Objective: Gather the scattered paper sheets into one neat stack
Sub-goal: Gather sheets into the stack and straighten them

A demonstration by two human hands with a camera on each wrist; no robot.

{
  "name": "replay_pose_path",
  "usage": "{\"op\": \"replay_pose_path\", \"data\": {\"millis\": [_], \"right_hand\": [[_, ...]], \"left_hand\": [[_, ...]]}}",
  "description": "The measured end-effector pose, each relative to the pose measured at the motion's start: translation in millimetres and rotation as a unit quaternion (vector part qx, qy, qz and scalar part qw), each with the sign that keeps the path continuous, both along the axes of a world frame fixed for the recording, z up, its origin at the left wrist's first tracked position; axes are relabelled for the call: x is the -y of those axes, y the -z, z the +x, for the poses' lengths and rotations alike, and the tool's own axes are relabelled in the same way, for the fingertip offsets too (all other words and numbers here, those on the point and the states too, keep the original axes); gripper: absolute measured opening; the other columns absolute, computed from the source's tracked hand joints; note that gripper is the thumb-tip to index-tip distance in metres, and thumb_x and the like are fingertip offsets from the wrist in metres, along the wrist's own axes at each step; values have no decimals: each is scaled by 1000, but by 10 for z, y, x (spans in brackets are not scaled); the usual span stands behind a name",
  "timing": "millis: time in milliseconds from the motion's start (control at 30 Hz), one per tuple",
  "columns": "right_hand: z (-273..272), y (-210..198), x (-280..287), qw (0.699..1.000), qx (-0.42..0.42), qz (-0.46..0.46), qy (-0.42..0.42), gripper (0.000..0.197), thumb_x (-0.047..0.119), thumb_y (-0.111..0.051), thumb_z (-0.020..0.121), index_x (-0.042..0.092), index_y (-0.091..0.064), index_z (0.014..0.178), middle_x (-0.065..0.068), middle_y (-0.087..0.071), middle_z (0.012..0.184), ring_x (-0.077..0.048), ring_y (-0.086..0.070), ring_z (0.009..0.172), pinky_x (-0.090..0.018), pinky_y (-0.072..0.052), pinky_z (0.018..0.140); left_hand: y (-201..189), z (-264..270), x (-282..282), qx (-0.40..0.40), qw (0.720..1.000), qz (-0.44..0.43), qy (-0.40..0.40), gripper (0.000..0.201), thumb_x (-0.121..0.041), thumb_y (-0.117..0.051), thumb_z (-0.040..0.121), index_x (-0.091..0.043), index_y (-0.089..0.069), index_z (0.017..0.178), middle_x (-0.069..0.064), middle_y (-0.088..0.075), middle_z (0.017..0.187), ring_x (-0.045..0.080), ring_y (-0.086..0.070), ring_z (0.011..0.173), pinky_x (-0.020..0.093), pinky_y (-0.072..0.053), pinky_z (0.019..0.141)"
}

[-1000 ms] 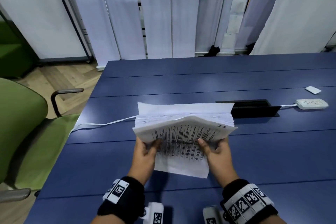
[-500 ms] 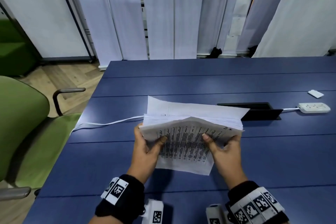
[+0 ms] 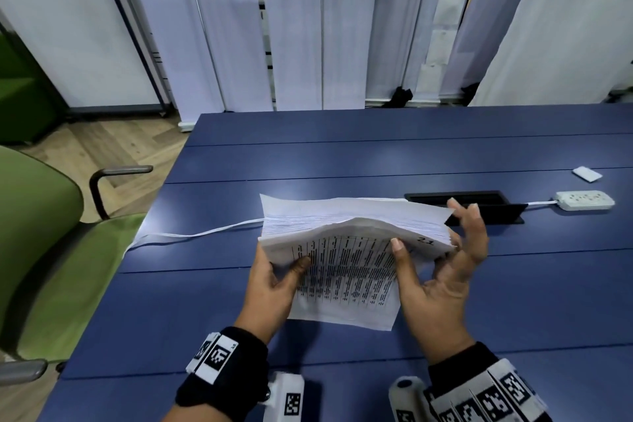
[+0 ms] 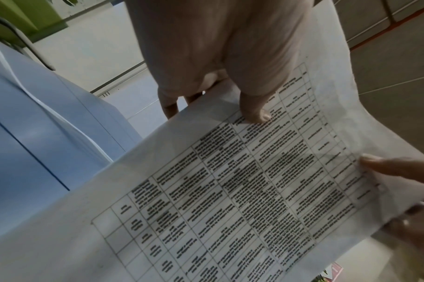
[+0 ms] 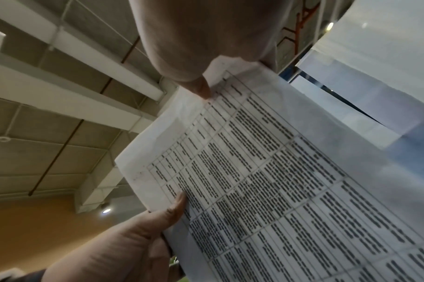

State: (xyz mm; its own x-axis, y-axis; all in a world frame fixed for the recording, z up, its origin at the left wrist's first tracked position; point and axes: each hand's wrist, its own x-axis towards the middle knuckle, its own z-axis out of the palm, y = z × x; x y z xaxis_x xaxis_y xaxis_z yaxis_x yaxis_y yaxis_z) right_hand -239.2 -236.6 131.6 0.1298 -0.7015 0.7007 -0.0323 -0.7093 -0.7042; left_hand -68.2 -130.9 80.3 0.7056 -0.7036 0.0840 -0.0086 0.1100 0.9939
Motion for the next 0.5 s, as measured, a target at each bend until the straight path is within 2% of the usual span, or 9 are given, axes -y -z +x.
{"op": "replay_pose_path", "data": {"millis": [33,67,133,167,267,333,400,500], "right_hand": [[-3,-31,0,999,-28,-34,15,76,-8,-71,76,12,-32,138,-24,-28,140,-21,-37,131,-39,-37,109],[0,-63,-7,997,-56,-53,21,67,-8,-71,76,10,-42,134,-27,-27,139,-17,-35,133,-37,-35,110],[21,-102,-35,994,-98,-46,26,50,-5,-72,77,17,-63,121,-22,-25,141,-20,-30,137,-47,-29,113],[28,-101,-47,993,-109,-43,30,47,-6,-72,77,18,-66,117,-20,-25,141,-20,-28,139,-50,-25,114],[25,-76,-63,992,-109,-52,38,50,-3,-72,77,20,-63,120,-23,-23,142,-19,-24,140,-45,-23,117],[21,-71,-61,990,-122,-61,44,54,-3,-73,76,20,-61,124,-26,-22,142,-13,-20,141,-31,-19,119],[17,-77,-63,984,-157,-65,47,53,-4,-74,76,19,-64,123,-26,-23,143,-13,-19,142,-17,-15,117],[15,-80,-65,982,-170,-67,54,59,1,-76,74,13,-58,128,-27,-20,144,-9,-19,140,-7,-16,112]], "left_hand": [[5,4,2,1,1000,1,-1,48,5,-64,84,1,-47,128,5,-67,116,-2,-66,98,11,-50,82],[9,7,7,1,1000,2,-2,48,5,-64,83,0,-47,128,4,-67,115,-2,-66,98,12,-50,82],[22,8,15,-4,1000,3,-1,50,6,-65,82,0,-46,128,1,-67,112,-2,-66,97,12,-50,83],[28,7,15,-6,1000,3,-2,50,7,-65,82,0,-46,128,0,-68,111,-2,-66,97,12,-50,83],[43,10,5,-4,1000,3,0,53,7,-67,80,-1,-47,128,1,-67,113,-2,-65,98,13,-51,82],[57,13,1,-5,1000,0,2,54,4,-69,79,-3,-48,127,2,-67,115,-2,-65,98,14,-52,83],[69,10,-3,-11,1000,-1,2,58,-5,-73,75,-4,-49,127,3,-68,117,2,-65,102,18,-53,89],[90,8,-3,-13,1000,6,2,59,-8,-74,74,-6,-49,128,2,-67,117,2,-65,103,14,-51,86]]}}
